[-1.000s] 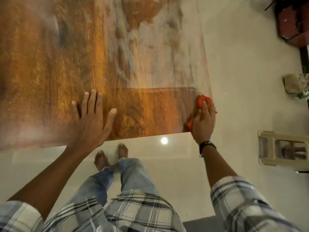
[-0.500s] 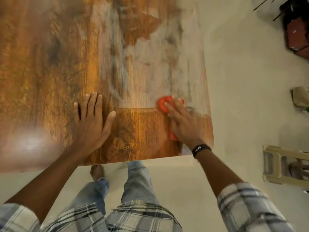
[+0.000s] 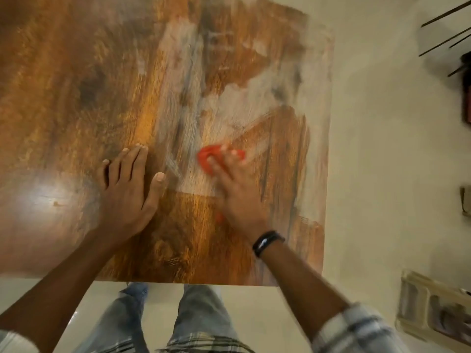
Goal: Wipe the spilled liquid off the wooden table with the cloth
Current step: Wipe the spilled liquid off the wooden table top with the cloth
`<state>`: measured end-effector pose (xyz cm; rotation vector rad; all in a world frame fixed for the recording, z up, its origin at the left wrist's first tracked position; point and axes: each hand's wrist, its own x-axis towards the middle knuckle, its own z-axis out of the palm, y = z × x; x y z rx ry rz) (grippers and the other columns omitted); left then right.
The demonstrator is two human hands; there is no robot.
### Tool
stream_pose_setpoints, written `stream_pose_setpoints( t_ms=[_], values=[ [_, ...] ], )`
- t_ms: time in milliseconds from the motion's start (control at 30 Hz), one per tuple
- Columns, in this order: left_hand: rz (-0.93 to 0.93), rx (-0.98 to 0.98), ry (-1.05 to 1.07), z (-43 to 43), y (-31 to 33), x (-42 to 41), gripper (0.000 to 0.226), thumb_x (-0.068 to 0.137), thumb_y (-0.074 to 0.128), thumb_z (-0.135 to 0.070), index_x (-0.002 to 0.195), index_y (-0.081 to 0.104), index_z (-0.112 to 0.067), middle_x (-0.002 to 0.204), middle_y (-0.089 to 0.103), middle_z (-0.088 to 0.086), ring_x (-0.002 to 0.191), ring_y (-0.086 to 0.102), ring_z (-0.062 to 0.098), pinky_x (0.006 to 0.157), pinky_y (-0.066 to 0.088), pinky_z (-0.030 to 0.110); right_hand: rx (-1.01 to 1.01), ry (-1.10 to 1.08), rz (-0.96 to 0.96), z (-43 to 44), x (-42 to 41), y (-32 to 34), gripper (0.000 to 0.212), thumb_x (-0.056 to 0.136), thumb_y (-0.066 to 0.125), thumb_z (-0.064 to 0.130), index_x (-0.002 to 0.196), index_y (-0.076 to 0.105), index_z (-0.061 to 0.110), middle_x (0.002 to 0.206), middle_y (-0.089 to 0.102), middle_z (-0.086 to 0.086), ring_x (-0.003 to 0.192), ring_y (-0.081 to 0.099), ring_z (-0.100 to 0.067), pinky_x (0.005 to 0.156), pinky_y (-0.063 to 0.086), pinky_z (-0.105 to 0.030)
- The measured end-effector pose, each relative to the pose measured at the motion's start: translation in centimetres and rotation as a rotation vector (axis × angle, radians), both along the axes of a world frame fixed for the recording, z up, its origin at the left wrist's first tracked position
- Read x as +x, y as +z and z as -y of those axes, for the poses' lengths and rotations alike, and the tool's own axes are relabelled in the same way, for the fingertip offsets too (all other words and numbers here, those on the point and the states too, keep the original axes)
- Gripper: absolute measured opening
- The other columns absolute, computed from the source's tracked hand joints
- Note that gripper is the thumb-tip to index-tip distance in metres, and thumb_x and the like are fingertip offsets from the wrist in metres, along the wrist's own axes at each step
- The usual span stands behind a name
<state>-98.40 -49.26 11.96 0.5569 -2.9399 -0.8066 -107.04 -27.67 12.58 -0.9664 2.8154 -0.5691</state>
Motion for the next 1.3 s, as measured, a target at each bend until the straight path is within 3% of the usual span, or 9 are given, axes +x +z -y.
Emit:
stream_pose_setpoints(
  t_ms=[167,367,467,633,767,900,1067,1200,1300],
  values=[
    [-0.049,0.043,0.027,1.2,0.1,-1.0,0.067,0.099,0.022,-0.049,0.148,0.041,-0.007,0.147,0.046,0.018,0.132,0.038,0.033,0.113,0.021,0.047,0.1,0.442,0.006,0.9,1.2,-0.4,0.056,0.1,0.039,0.024,0.155,0.028,0.026,0.166,0.015,-0.004,0.154,0.007,-0.022,0.126,0.006,-0.043],
    [-0.065,0.031,-0.019,1.3,-0.2,-0.5,0.066,0.099,0.028,-0.046,0.149,0.041,-0.006,0.15,0.043,0.015,0.137,0.036,0.035,0.114,0.02,0.051,0.056,-0.287,0.049,-2.0,-18.9,1.8,0.046,0.105,0.04,0.02,0.152,0.039,0.022,0.163,0.024,-0.008,0.15,0.022,-0.027,0.119,0.026,-0.047],
    [-0.086,0.067,-0.006,1.2,-0.3,-0.5,0.064,0.099,0.029,-0.045,0.15,0.039,-0.006,0.154,0.038,0.014,0.144,0.03,0.035,0.118,0.016,0.043,0.08,-0.342,0.041,-0.2,-19.5,2.2,0.046,0.107,0.035,0.025,0.152,0.037,0.019,0.164,0.019,-0.01,0.151,0.019,-0.028,0.121,0.021,-0.045],
    [-0.182,0.123,-0.004,1.4,-0.6,-0.3,0.066,0.101,0.029,-0.044,0.15,0.035,0.0,0.157,0.033,0.02,0.149,0.025,0.035,0.124,0.008,0.031,0.033,0.13,0.004,4.9,-3.6,0.2,0.049,0.108,0.034,0.033,0.156,0.027,0.025,0.166,0.009,-0.005,0.154,0.003,-0.023,0.125,0.0,-0.041],
    [-0.229,0.164,0.019,1.3,-0.4,-0.2,0.073,0.104,0.023,-0.053,0.149,0.034,0.003,0.156,0.034,0.023,0.148,0.027,0.037,0.124,0.016,0.042,0.068,0.615,-0.008,6.6,-0.7,-0.5,0.053,0.102,0.044,0.027,0.153,0.032,0.022,0.165,0.018,-0.006,0.154,0.009,-0.025,0.125,0.013,-0.046],
    [-0.178,0.209,0.026,1.2,-0.2,-0.3,0.072,0.103,0.024,-0.054,0.151,0.033,-0.001,0.16,0.03,0.017,0.152,0.021,0.032,0.126,0.009,0.033,0.073,0.216,-0.006,6.2,-13.8,1.1,0.048,0.105,0.042,0.02,0.152,0.036,0.023,0.165,0.019,-0.006,0.153,0.013,-0.025,0.122,0.022,-0.049],
    [-0.134,0.264,0.033,1.4,-0.2,-0.2,0.064,0.1,0.031,-0.044,0.155,0.029,-0.01,0.163,0.025,0.008,0.154,0.016,0.023,0.123,0.019,0.056,0.092,-0.158,0.092,8.1,-22.8,3.2,0.047,0.108,0.032,0.029,0.155,0.03,0.024,0.166,0.01,-0.004,0.153,0.01,-0.024,0.123,0.02,-0.044],
    [-0.157,0.25,0.047,1.6,-0.6,-0.3,0.066,0.1,0.031,-0.046,0.154,0.028,-0.009,0.163,0.025,0.01,0.155,0.015,0.023,0.124,0.017,0.053,0.045,0.135,0.033,9.9,-12.7,1.8,0.047,0.107,0.034,0.025,0.154,0.032,0.023,0.166,0.013,-0.008,0.153,0.008,-0.028,0.125,0.004,-0.045],
    [-0.184,0.224,0.044,1.6,-0.7,-0.4,0.071,0.102,0.026,-0.053,0.154,0.027,-0.004,0.164,0.024,0.013,0.154,0.017,0.026,0.126,0.015,0.046,0.052,0.608,0.035,10.4,-5.9,0.6,0.051,0.1,0.036,0.02,0.151,0.038,0.02,0.163,0.022,-0.009,0.152,0.016,-0.029,0.124,0.016,-0.048]
  ],
)
